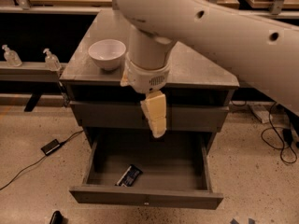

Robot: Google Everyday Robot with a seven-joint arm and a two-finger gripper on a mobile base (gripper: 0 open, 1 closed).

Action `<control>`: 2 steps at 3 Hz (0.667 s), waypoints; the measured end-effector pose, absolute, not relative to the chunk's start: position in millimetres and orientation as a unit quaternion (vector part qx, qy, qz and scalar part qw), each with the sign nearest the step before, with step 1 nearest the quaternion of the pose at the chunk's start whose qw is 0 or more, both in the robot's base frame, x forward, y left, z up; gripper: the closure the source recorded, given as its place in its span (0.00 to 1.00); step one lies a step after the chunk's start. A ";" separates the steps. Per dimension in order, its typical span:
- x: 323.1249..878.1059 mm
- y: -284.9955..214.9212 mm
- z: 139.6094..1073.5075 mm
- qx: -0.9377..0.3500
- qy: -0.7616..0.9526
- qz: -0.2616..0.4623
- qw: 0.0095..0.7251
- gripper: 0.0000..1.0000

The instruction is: Pick rxbar blueberry from middle drawer and place on counter

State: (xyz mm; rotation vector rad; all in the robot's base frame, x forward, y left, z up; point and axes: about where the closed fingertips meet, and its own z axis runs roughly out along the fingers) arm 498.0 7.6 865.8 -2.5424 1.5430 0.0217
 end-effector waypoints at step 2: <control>494.7 3.8 865.4 -0.854 0.514 0.008 0.085 0.00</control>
Offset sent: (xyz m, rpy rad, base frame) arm -0.0056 0.0024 -0.0104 -0.0102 0.0154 0.0573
